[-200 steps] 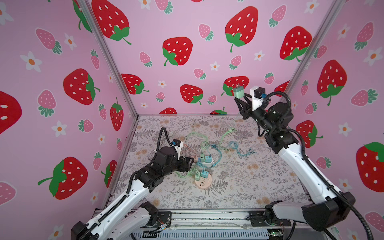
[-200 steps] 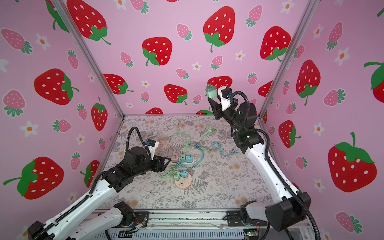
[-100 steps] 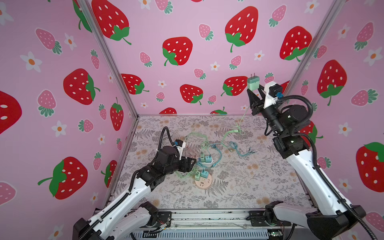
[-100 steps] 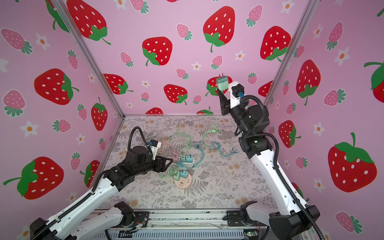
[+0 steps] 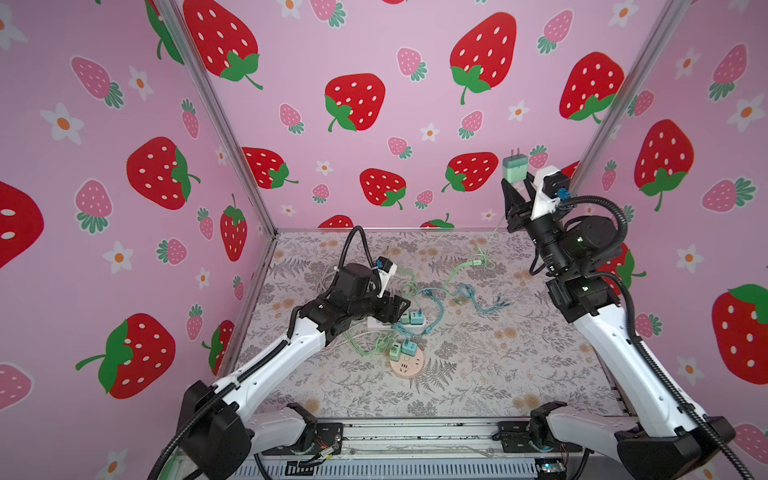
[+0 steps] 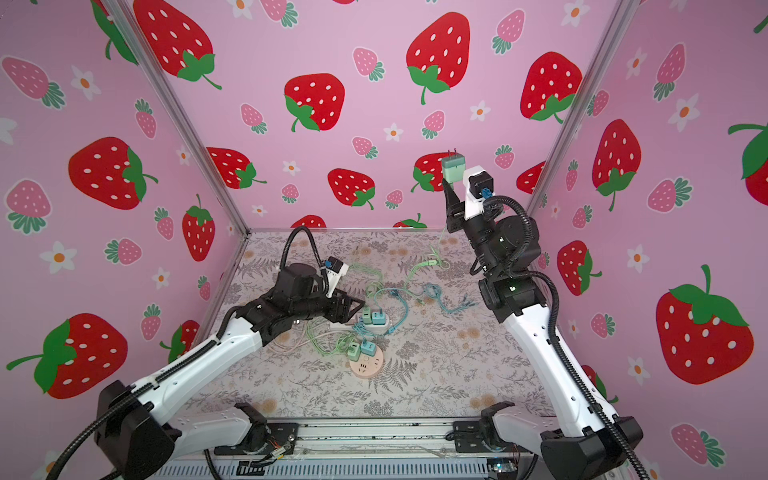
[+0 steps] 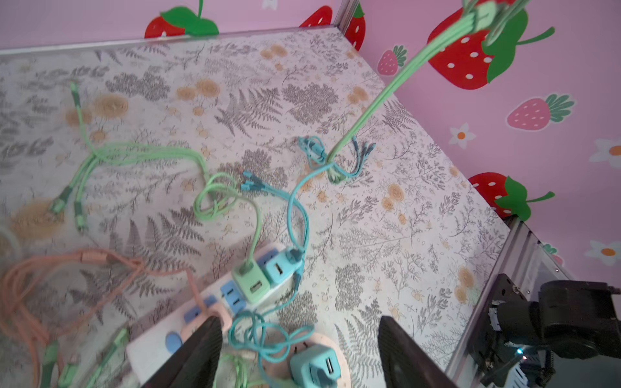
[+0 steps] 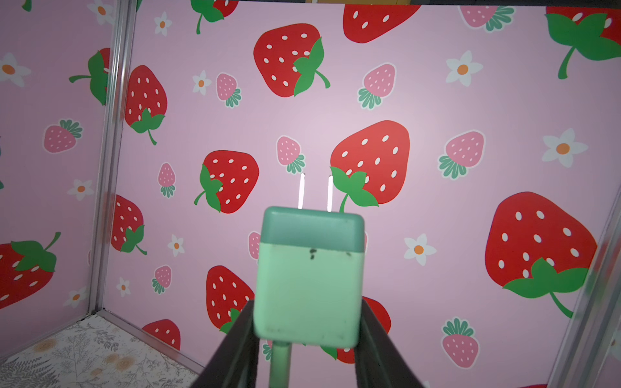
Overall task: Insert the plug
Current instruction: 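Hold the mint-green charger high with the right gripper while the left gripper advances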
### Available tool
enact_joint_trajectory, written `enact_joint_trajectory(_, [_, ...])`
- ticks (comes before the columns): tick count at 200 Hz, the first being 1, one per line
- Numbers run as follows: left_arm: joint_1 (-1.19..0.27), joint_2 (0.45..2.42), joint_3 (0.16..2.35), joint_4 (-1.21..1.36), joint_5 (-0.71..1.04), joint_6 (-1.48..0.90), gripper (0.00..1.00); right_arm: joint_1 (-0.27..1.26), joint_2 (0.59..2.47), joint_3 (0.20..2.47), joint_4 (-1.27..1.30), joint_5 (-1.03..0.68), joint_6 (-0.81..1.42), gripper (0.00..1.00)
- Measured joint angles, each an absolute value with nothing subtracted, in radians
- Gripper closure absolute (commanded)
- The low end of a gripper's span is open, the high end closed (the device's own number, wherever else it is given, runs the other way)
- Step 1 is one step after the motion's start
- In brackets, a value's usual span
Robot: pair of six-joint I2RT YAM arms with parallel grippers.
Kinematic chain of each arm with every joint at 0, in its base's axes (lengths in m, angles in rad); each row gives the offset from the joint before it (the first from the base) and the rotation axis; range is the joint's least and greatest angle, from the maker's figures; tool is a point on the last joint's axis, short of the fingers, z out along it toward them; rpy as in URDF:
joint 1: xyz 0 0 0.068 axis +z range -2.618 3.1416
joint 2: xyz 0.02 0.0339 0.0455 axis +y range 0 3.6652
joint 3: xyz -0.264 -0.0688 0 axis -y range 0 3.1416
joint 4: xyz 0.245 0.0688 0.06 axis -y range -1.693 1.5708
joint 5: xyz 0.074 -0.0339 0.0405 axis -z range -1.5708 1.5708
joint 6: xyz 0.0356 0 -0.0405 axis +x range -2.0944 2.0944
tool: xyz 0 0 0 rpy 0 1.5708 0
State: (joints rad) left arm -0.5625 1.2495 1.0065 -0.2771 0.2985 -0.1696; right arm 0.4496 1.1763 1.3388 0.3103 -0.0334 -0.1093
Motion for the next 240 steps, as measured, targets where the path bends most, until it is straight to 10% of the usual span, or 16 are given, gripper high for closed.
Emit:
enact_joint_trajectory(145, [-0.561, 1.824, 1.487, -0.442, 0.570, 0.115, 0.43, 0.450, 1.137, 1.310, 0.288, -0.010, -0.110, 0.74])
enact_joint_trajectory(240, [-0.574, 1.909, 1.560, -0.509, 0.611, 0.132, 0.92, 0.450, 1.130, 1.265, 0.326, 0.048, -0.138, 0.74])
